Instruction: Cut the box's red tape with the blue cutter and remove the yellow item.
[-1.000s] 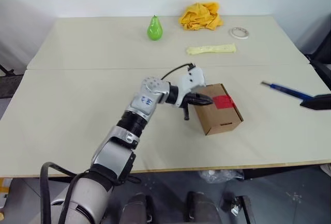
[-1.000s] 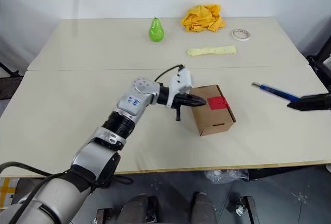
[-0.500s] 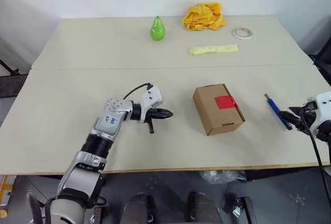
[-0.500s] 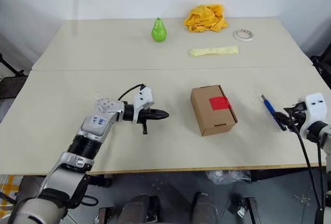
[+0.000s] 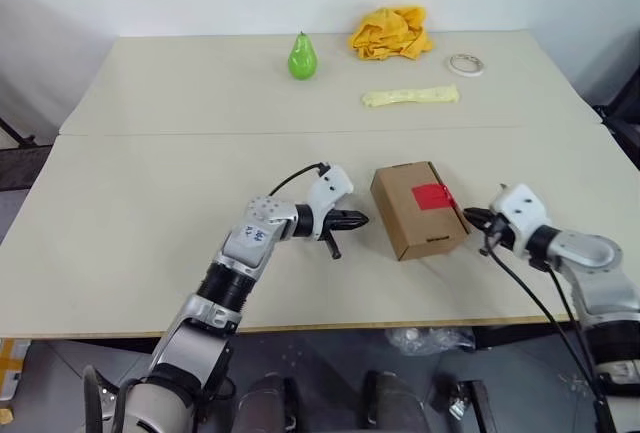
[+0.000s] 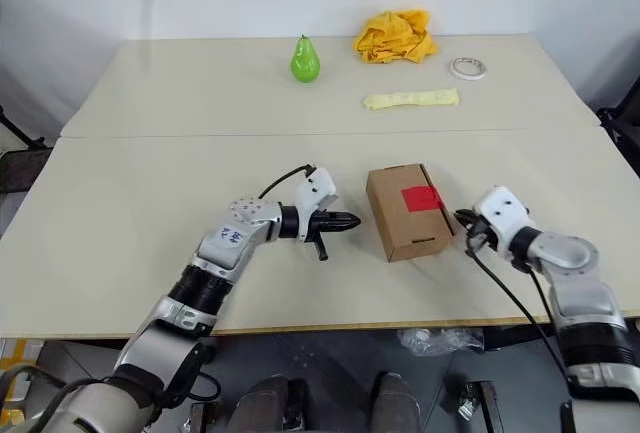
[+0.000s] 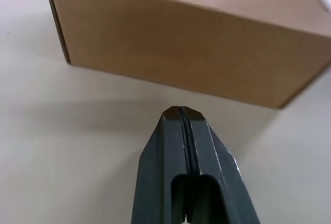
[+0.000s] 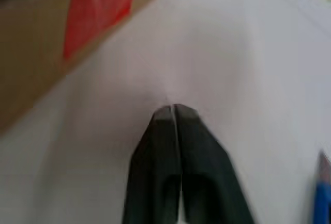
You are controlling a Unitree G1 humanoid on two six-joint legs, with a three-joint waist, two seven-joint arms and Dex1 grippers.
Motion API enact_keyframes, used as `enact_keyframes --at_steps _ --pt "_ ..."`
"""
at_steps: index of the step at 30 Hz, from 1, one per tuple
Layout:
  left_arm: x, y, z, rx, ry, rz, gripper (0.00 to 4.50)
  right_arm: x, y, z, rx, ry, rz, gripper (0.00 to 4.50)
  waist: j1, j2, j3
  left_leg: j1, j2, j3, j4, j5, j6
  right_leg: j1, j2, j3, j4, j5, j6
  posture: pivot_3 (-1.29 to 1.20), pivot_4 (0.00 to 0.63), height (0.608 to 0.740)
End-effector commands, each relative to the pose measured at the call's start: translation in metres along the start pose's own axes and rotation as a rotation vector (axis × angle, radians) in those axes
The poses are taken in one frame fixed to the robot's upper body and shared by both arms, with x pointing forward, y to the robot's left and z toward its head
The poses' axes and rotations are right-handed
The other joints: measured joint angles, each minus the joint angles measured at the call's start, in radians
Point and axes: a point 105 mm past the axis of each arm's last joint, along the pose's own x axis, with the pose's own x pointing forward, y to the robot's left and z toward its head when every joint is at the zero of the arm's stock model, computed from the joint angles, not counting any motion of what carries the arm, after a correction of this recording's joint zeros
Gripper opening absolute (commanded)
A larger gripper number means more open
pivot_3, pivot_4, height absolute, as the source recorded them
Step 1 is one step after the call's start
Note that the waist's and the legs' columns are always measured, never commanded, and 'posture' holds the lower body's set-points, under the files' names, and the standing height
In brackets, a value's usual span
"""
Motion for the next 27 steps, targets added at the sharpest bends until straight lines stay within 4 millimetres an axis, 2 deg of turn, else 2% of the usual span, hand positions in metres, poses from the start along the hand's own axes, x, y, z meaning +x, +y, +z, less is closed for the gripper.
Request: enact_keyframes --at_steps 1,5,17,23,27 --pt "0.007 -0.001 0.008 0.064 0.002 0.008 0.0 0.009 0.018 0.008 0.03 0.005 0.101 0.03 0.002 0.0 0.0 0.0 0.0 0.0 0.0 0.0 0.0 0.0 0.0 0.0 0.0 0.0 0.0 0.0 0.15 0.74" --pt "-0.004 -0.008 0.005 0.092 0.005 -0.031 0.0 0.02 0.041 0.029 0.016 -0.045 0.172 0.03 -0.004 0.0 0.0 0.0 0.0 -0.001 -0.001 0.0 0.0 0.0 0.0 0.0 0.0 0.0 0.0 0.0 0.15 0.74" --pt "-0.078 -0.023 -0.016 0.102 0.06 -0.019 0.0 0.035 0.122 0.07 0.004 -0.082 0.355 0.03 -0.024 0.0 0.0 0.0 0.003 -0.002 -0.001 0.0 -0.002 -0.003 0.001 0.0 0.004 -0.001 -0.001 0.0 0.15 0.74" --pt "-0.106 -0.033 -0.025 0.051 0.105 0.034 0.0 0.029 0.154 0.078 -0.001 -0.065 0.444 0.03 -0.023 0.0 0.0 0.0 0.003 -0.002 -0.001 0.0 -0.002 -0.003 0.001 0.0 0.005 -0.001 -0.002 0.0 0.15 0.74" --pt "-0.119 -0.042 -0.039 -0.003 0.152 0.056 0.0 0.021 0.168 0.073 0.01 -0.03 0.478 0.03 -0.023 0.0 0.0 0.001 0.003 -0.002 -0.001 -0.001 -0.003 -0.003 0.001 0.0 0.006 -0.002 -0.003 0.0 0.15 0.74"
